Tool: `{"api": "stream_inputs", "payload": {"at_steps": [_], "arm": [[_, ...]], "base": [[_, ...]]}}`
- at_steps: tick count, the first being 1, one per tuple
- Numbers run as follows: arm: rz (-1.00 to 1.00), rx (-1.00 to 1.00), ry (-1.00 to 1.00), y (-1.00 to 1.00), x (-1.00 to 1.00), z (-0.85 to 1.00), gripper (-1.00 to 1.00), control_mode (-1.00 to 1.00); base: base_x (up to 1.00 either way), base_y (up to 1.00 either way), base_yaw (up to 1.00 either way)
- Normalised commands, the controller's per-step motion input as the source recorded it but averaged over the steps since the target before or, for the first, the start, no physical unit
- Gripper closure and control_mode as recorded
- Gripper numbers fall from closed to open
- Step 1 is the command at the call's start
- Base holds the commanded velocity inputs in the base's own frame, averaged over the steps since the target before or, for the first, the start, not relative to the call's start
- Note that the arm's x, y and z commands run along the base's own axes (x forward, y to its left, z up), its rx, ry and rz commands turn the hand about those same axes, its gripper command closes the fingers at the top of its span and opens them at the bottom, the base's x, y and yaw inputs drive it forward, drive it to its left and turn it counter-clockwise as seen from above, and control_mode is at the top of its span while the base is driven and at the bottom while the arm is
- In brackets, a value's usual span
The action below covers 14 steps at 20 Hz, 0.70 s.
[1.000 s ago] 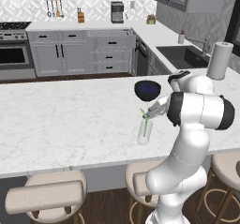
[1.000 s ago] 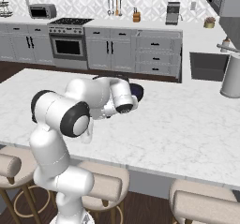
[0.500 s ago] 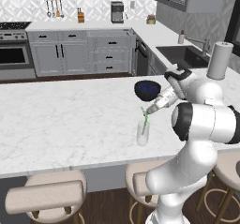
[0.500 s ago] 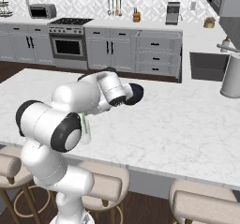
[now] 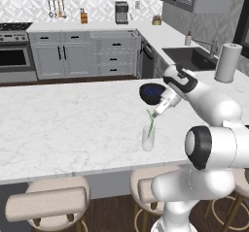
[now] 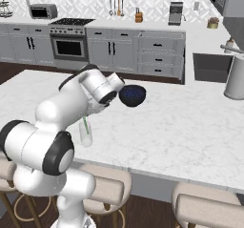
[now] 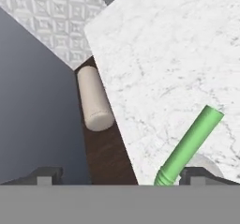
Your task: Take a straw from the drawer in front and place it inside the glass cup on the dining counter.
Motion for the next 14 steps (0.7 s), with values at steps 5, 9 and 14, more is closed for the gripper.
{"api": "stream_inputs", "payload": {"at_steps": [5,9,14], "arm": [[-0.14,-0.25,0.0,0.07,0.0,0.0,-1.0,-1.0],[-0.13,-0.24,0.0,0.04,0.0,0.0,-1.0,-1.0],[-0.14,-0.2,-0.05,0.0,-0.29,0.32,-1.0,-1.0]], "base": [[0.0,0.0,0.0],[0.0,0.0,0.0],[0.0,0.0,0.0]]}}
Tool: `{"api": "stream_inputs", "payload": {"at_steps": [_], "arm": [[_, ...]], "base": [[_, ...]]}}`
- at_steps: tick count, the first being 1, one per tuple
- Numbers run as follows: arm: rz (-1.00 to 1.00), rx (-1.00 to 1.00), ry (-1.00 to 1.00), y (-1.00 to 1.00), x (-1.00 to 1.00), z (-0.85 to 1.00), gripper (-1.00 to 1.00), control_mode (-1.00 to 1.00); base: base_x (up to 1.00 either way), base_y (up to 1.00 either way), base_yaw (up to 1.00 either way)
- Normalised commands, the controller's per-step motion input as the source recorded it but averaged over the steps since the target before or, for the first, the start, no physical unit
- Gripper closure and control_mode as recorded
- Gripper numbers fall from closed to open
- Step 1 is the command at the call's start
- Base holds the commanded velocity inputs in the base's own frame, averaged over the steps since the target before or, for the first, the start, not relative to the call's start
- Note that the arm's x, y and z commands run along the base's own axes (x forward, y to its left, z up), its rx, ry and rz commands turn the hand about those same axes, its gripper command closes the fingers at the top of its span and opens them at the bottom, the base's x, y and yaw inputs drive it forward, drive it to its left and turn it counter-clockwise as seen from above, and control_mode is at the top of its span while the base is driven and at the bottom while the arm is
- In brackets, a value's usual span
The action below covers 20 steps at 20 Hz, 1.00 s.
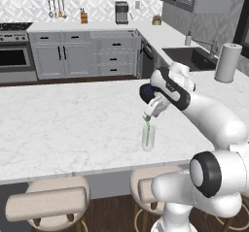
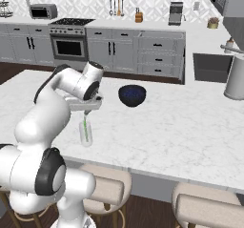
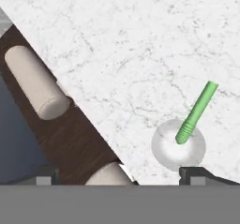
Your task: Take a straw from the drawer in front and place it inside the glass cup on the dining counter.
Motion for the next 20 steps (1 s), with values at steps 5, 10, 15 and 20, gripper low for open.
{"api": "stream_inputs", "payload": {"at_steps": [5,10,15,20], "arm": [[-0.13,-0.14,-0.15,0.0,-0.59,0.99,-1.0,-1.0],[-0.1,-0.1,-0.01,0.1,-0.43,1.0,-1.0,-1.0],[-0.09,-0.09,0.05,0.16,-0.56,0.83,-1.0,-1.0],[-0.12,-0.12,0.07,0.26,-0.74,0.25,-1.0,-1.0]], "base": [[0.0,0.0,0.0],[0.0,0.0,0.0],[0.0,0.0,0.0],[0.0,0.0,0.0]]}}
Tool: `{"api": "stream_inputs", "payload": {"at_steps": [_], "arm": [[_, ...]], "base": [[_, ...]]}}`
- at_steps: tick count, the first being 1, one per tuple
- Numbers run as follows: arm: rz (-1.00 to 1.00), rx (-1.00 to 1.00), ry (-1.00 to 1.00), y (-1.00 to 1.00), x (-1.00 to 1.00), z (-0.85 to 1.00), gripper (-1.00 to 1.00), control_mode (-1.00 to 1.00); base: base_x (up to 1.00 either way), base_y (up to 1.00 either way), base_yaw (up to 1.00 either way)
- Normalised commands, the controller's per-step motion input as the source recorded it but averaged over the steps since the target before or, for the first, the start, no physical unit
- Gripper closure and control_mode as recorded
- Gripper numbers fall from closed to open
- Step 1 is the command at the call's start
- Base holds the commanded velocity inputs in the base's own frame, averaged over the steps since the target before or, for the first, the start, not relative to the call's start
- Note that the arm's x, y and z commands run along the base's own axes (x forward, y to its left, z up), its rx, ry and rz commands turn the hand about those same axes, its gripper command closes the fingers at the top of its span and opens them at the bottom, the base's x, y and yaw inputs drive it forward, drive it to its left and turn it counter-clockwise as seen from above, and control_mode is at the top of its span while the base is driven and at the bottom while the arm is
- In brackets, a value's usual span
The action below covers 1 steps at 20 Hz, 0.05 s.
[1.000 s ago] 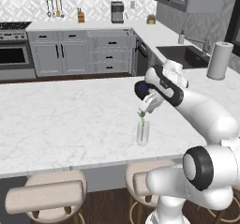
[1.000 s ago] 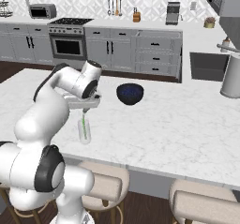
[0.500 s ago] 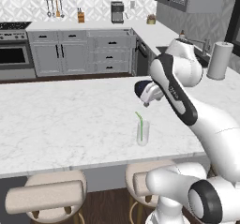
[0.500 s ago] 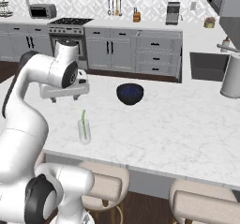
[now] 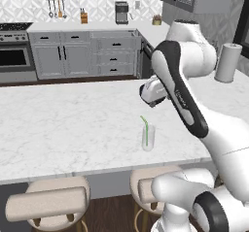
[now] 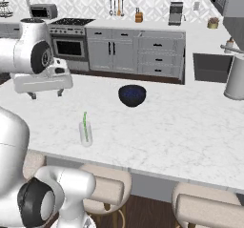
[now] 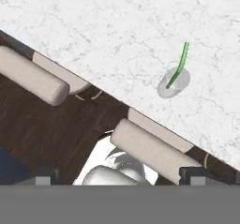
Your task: Take a straw from the drawer in front and place it inside the glass cup on the dining counter.
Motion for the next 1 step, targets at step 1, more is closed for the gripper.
{"api": "stream_inputs", "payload": {"at_steps": [1], "arm": [[-0.12,-0.11,0.0,0.22,-0.84,0.0,-1.0,-1.0]], "base": [[0.0,0.0,0.0]]}}
